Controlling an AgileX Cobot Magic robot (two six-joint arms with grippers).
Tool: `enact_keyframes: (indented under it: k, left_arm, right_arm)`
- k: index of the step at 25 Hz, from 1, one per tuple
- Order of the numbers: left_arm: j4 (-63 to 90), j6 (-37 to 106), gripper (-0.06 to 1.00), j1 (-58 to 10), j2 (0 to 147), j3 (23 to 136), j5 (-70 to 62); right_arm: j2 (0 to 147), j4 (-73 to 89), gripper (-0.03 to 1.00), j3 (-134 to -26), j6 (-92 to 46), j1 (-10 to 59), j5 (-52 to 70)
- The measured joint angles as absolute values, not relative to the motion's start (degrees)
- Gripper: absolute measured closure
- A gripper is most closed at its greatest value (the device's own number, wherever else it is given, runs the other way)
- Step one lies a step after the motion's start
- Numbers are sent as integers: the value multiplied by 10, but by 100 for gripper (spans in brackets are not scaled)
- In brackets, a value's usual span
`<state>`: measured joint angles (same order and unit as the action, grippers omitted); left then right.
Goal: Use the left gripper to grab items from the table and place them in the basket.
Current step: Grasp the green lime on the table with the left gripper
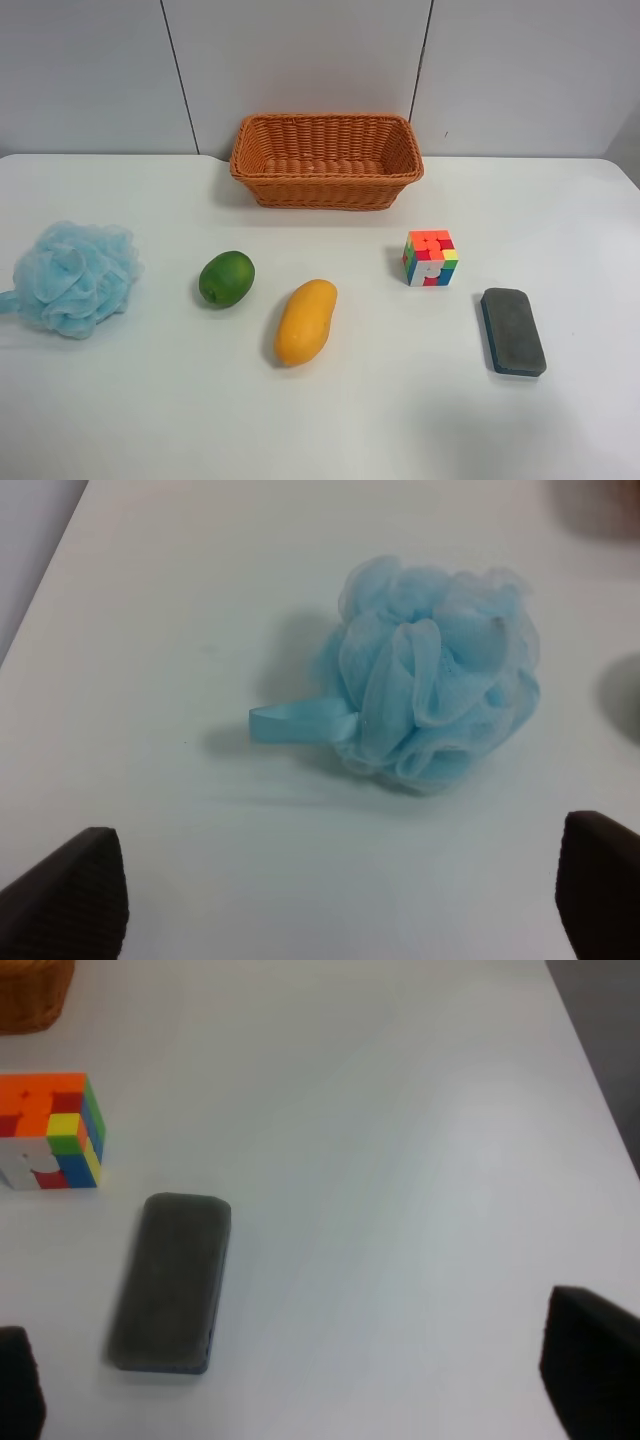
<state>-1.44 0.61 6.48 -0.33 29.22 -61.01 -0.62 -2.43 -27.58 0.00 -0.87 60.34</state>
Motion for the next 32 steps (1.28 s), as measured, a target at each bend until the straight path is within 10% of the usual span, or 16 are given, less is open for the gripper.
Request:
enact_keyframes:
  k: [32]
  left_arm:
    - [-14, 13, 11, 61, 108, 404, -554]
  right_arm:
    - [-6, -24, -3, -276, 0, -9, 603]
